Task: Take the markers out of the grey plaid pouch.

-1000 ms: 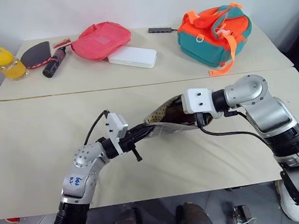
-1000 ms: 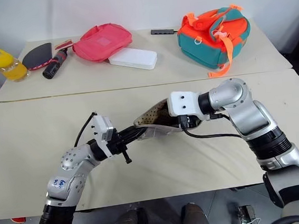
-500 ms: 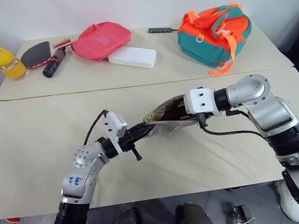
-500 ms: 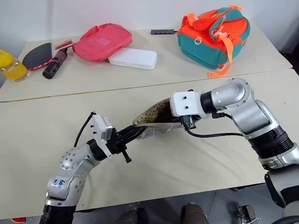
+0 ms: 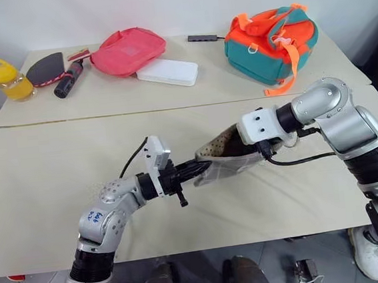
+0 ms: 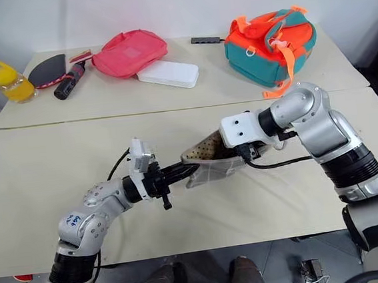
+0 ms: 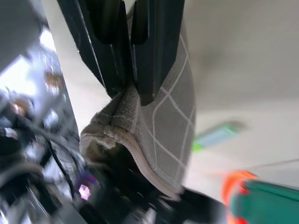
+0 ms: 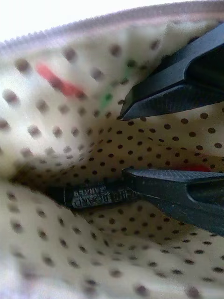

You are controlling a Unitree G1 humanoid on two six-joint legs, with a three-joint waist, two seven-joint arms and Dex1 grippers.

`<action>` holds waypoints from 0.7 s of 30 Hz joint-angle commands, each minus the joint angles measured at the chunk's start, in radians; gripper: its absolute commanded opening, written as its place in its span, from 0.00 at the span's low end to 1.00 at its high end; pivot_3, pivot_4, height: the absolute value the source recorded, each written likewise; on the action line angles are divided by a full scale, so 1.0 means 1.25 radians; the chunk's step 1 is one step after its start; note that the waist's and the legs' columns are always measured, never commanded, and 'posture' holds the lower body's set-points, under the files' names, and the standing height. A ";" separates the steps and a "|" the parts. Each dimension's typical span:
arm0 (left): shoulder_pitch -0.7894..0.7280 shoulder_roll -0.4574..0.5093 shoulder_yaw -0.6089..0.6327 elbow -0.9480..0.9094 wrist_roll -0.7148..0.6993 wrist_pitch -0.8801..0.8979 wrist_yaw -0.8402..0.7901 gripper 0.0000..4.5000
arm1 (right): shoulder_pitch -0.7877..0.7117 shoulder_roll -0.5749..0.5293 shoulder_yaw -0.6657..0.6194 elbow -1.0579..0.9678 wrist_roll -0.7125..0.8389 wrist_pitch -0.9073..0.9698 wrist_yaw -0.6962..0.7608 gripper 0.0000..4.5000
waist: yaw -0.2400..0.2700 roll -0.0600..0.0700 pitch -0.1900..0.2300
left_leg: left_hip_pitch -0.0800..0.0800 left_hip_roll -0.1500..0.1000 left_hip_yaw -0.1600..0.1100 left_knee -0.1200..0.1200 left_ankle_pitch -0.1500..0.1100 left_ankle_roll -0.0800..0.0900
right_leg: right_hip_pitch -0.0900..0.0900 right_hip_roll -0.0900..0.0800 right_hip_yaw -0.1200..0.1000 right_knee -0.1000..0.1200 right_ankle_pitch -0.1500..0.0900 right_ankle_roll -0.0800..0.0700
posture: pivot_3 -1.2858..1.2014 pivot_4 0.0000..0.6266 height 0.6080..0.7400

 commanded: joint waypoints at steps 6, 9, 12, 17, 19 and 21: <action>0.004 -0.009 -0.009 -0.004 0.014 -0.011 0.012 0.00 | -0.008 0.005 0.043 0.007 -0.072 -0.029 0.005 0.37 | 0.002 0.000 0.000 | 0.000 0.000 0.000 0.000 0.000 0.000 | 0.000 0.000 0.000 0.000 0.000 0.000 | 0.52 0.24 1.00; 0.017 -0.011 -0.008 0.022 0.019 -0.021 0.007 0.00 | 0.007 0.009 0.056 0.019 -0.097 -0.063 -0.004 0.37 | 0.002 0.000 0.000 | 0.000 0.000 0.000 0.000 0.000 0.000 | 0.000 0.000 0.000 0.000 0.000 0.000 | 0.52 0.24 1.00; 0.021 -0.014 -0.014 0.048 0.034 -0.043 0.001 0.00 | 0.010 0.015 0.061 0.025 -0.106 -0.068 -0.005 0.37 | 0.001 0.000 0.000 | 0.000 0.000 0.000 0.001 0.000 0.000 | 0.000 0.000 0.000 0.000 0.000 0.000 | 0.52 0.24 1.00; 0.020 -0.017 -0.022 0.057 0.046 -0.060 -0.005 0.00 | 0.015 0.022 0.073 0.024 -0.123 -0.058 0.005 0.37 | 0.001 0.000 0.000 | 0.000 0.000 0.000 0.001 0.000 0.000 | 0.000 0.000 0.000 0.000 0.000 0.000 | 0.52 0.24 1.00; 0.022 -0.017 -0.022 0.054 0.048 -0.061 -0.005 0.00 | 0.024 0.028 0.082 0.023 -0.133 -0.053 0.001 0.37 | 0.001 0.000 0.000 | 0.000 0.000 0.000 0.001 0.000 0.000 | 0.000 0.000 0.000 0.001 0.000 0.000 | 0.52 0.24 1.00; 0.025 -0.014 -0.023 0.050 0.051 -0.062 -0.007 0.00 | 0.034 0.030 0.089 0.019 -0.142 -0.053 0.002 0.37 | 0.000 0.000 0.000 | 0.000 0.000 0.000 0.001 0.000 0.000 | 0.000 0.000 0.000 0.001 0.000 0.000 | 0.52 0.24 1.00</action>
